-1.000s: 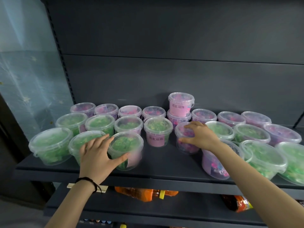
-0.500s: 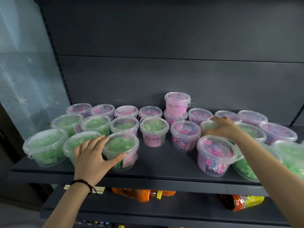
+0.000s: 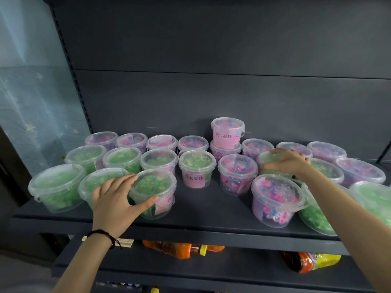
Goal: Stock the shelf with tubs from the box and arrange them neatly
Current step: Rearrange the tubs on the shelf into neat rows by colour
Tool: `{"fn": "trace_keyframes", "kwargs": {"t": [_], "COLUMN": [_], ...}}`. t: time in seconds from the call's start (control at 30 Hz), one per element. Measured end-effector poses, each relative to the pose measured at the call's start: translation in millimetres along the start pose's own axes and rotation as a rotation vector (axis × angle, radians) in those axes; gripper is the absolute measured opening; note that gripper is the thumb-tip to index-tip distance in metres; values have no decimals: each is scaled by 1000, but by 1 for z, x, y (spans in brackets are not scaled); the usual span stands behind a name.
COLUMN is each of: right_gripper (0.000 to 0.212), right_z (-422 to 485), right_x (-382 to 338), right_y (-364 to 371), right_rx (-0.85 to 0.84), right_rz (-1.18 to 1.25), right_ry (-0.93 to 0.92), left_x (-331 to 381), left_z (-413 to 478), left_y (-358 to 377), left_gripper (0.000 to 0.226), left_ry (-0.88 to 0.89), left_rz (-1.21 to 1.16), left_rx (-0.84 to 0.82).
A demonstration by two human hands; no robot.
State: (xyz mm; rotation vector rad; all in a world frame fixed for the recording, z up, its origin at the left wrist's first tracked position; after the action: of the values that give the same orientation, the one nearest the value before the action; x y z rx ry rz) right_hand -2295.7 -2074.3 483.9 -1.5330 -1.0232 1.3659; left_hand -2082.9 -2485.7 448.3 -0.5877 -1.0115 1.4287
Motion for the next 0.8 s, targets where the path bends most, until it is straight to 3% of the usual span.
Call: {"fn": "trace_keyframes", "kwargs": {"t": [0.17,0.3,0.5,0.67,0.8], "right_gripper": [103,105,89,102,80], "right_z": [-15,-48,-113,-135,-138], "right_x": [-38,-84,-151,-176,-177], "right_y": [-45,-54,-8,42,66], "right_rx": [256,287,5,-127,-241], "right_rz": [-22,94,153,104,118], "right_ry": [-178,-348,-587,-682,-681], "left_x": [2,7,10,9,7], "left_z": [0,3,6,6,6], "left_y": [-4,-8,-8,-7,-7], "left_gripper": [97,104,107,113,118], "left_ry": [3,41,21,21,9], "left_rz": [11,53,61,60,53], "left_rx": [10,-33,-69,-84,-83]}}
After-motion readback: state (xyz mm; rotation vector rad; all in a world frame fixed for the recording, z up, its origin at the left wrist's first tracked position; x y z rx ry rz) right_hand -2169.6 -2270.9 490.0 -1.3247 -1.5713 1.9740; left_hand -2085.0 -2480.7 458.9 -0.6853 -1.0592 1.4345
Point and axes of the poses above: each hand's wrist, its own z-axis towards the middle knuckle, its own y-axis out of the palm, x = y × z, the point moved 5 cm from there along z, towards the middle knuckle, and after that the axes turned 3 degrees about y, right-handed, at the moved point
